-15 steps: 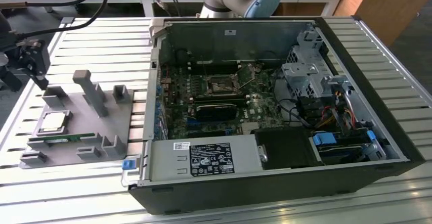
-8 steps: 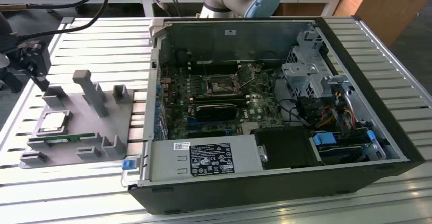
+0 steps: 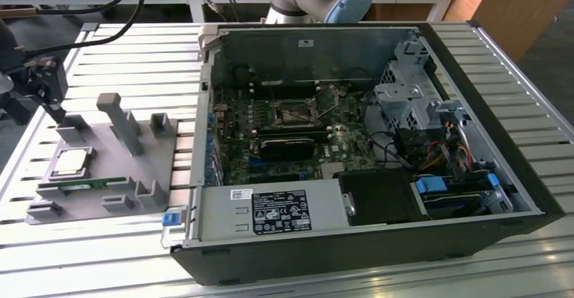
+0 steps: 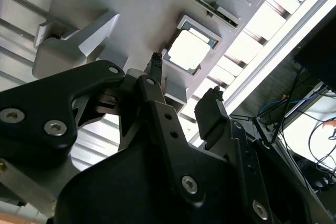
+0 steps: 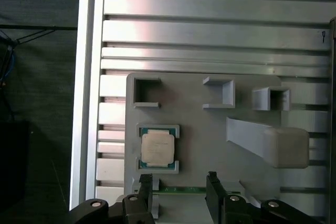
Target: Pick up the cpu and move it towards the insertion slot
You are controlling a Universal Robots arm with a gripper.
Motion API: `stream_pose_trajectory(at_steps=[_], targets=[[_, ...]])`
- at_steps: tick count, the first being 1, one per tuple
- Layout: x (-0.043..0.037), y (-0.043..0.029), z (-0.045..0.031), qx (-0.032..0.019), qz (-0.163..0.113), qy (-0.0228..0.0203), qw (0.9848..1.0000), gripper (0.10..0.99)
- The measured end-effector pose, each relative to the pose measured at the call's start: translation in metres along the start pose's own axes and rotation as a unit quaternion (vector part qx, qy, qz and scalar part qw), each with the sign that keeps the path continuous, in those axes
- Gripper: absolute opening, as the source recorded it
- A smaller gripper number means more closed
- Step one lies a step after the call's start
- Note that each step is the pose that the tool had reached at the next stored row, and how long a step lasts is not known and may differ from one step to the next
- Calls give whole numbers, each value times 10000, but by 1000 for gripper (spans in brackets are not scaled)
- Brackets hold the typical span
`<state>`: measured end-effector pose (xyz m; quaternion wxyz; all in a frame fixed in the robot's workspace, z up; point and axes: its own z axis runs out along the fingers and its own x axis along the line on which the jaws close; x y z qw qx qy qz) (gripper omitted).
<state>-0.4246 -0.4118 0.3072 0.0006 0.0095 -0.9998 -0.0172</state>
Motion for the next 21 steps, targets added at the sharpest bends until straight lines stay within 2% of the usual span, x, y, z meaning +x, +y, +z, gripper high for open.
stream_pose_trajectory(at_steps=[21], targets=[[22, -3, 89, 0, 0, 0, 10000, 529]])
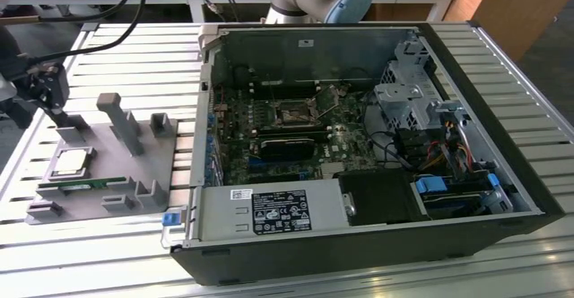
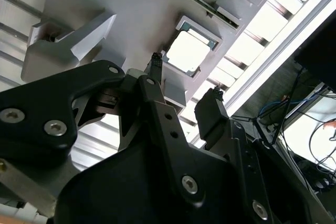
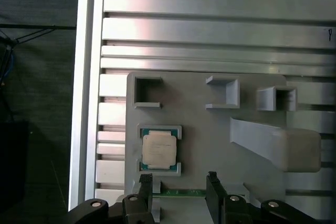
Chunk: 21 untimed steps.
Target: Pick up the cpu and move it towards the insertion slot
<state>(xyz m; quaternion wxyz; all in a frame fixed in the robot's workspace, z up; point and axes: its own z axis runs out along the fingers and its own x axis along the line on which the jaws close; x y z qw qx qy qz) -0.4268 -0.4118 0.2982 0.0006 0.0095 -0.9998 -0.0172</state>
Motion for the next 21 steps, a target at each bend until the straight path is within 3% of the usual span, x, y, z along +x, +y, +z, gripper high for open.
stream_pose_trajectory(at_steps=[21], targets=[[12, -4, 119, 2, 0, 0, 10000, 529]])
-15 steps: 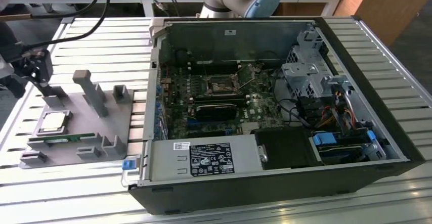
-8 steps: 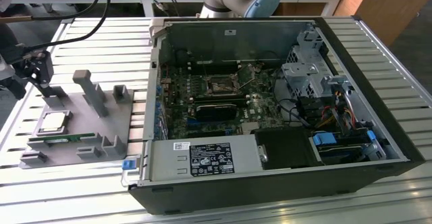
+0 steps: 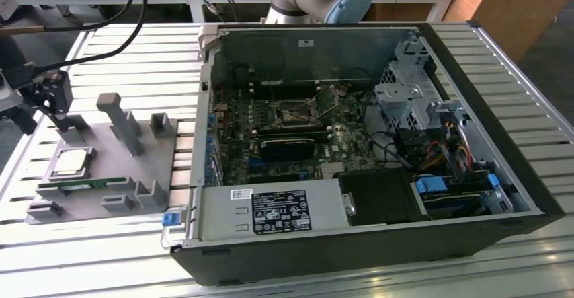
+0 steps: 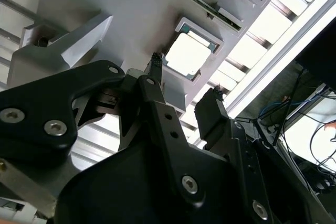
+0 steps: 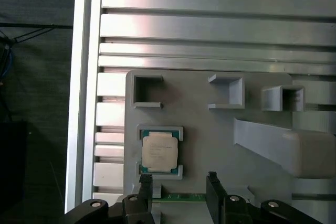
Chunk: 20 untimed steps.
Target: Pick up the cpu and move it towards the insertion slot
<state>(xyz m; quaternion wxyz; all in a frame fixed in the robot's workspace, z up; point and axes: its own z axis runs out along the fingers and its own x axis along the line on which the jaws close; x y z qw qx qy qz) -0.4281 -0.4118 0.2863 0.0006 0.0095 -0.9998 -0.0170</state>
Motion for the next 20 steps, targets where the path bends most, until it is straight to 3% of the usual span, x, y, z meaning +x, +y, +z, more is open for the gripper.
stream_pose_trajectory(at_steps=[20], targets=[[2, -7, 159, 15, 0, 1, 10000, 529]])
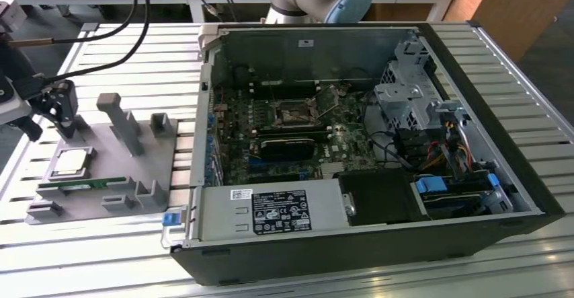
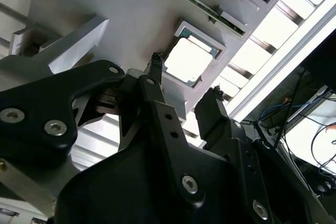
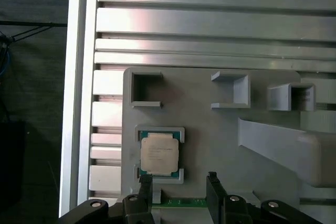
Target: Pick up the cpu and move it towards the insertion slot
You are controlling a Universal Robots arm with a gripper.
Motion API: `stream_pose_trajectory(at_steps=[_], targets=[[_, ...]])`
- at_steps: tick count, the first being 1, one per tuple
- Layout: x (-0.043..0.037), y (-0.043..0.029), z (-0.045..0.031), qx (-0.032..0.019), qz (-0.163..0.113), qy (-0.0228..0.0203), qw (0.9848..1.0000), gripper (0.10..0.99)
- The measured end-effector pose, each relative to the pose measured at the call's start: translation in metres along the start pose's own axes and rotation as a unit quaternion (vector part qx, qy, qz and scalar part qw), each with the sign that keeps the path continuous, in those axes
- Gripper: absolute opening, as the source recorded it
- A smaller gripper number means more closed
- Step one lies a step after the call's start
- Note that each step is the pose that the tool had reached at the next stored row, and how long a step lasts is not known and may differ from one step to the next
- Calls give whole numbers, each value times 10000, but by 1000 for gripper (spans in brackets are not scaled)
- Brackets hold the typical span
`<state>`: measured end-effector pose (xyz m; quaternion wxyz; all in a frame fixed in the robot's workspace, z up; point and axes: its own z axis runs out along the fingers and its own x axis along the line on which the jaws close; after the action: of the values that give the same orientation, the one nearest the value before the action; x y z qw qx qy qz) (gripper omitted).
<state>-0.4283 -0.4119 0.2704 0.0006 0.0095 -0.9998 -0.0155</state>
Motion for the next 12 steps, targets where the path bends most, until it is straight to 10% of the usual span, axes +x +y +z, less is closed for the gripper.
stream_pose_trajectory(at_steps=[6, 12], targets=[[0, -1, 43, 3, 0, 0, 10000, 545], [0, -3, 95, 30, 0, 4, 10000, 773]])
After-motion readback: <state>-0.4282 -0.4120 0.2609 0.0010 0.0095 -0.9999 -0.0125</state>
